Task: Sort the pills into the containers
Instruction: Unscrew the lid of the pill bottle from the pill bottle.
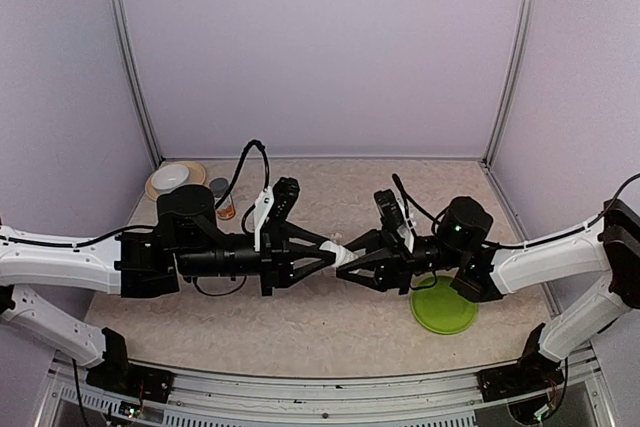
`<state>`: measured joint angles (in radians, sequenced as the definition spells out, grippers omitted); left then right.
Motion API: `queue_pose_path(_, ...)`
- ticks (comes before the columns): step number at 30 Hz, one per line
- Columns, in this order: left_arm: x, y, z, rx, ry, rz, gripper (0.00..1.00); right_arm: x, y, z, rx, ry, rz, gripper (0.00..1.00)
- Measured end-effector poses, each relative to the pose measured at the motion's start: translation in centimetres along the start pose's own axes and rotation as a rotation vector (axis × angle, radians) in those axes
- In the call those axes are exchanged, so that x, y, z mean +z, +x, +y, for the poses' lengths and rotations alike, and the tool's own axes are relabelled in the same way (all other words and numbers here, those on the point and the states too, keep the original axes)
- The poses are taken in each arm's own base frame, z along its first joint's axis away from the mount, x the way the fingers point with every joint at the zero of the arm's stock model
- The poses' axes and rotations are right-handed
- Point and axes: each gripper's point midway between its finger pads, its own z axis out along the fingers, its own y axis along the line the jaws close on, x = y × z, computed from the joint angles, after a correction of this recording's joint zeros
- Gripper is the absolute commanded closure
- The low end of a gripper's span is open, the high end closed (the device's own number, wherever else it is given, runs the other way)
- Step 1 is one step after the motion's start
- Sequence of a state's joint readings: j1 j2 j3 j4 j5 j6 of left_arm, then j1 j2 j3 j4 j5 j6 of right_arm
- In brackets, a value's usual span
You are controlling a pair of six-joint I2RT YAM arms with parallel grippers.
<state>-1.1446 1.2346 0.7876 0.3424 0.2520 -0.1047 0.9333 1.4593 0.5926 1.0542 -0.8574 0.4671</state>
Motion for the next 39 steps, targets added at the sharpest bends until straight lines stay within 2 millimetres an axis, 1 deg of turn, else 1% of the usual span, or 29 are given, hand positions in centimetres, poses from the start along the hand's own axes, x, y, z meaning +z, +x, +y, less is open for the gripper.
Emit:
queue_pose_path(2, 0.4, -0.2, 1.1, -0.069, -0.061, 0.009, 0.85, -0.4, -0.3, -1.0, -0.038, 0.076, 0.000, 1.00)
queue_pose_path(5, 0.6, -0.3, 2.2, -0.167, -0.121, 0.008, 0.82, -0.7, -0.6, -2.2, -0.092, 0.162, 0.003, 1.00)
queue_pose_path(8, 0.8, 0.0, 3.0, -0.254, -0.167, 0.012, 0.74, -0.9, -0.4, -3.2, -0.138, 0.232, 0.017, 1.00)
queue_pose_path(9, 0.9, 0.1, 3.3, -0.282, -0.182, 0.014, 0.69, -1.0, -0.3, -3.4, -0.153, 0.254, 0.022, 1.00)
queue_pose_path(11, 0.9, 0.2, 3.6, -0.324, -0.202, 0.014, 0.54, -1.0, -0.4, -3.8, -0.180, 0.289, 0.027, 1.00)
queue_pose_path(13, 0.8, 0.2, 3.9, -0.335, -0.220, 0.013, 0.43, -1.0, -0.3, -3.9, -0.189, 0.309, 0.031, 1.00)
queue_pose_path(14, 0.8, 0.2, 4.0, -0.348, -0.229, 0.013, 0.36, -1.0, -0.2, -3.8, -0.189, 0.312, 0.035, 1.00)
queue_pose_path(18, 0.5, 0.0, 4.5, -0.340, -0.256, 0.004, 0.16, -1.0, -0.4, -3.5, -0.182, 0.312, 0.037, 1.00)
queue_pose_path(21, -0.1, -1.1, 4.3, -0.317, -0.257, -0.026, 0.02, -1.0, -0.9, -3.1, -0.171, 0.305, 0.023, 1.00)
queue_pose_path(25, -0.7, -3.1, 3.9, -0.289, -0.231, -0.089, 0.01, -0.6, -1.0, -2.4, -0.151, 0.286, 0.012, 1.00)
queue_pose_path(28, -0.6, -3.9, 3.4, -0.278, -0.195, -0.117, 0.01, 0.0, -1.0, -1.6, -0.132, 0.268, 0.005, 1.00)
queue_pose_path(34, 0.0, -4.1, 2.4, -0.270, -0.128, -0.124, 0.01, 0.8, -1.5, -0.8, -0.109, 0.254, -0.033, 1.00)
queue_pose_path(39, 0.4, -4.0, 1.7, -0.267, -0.082, -0.120, 0.01, 1.9, -1.3, -1.3, -0.076, 0.256, -0.037, 1.00)
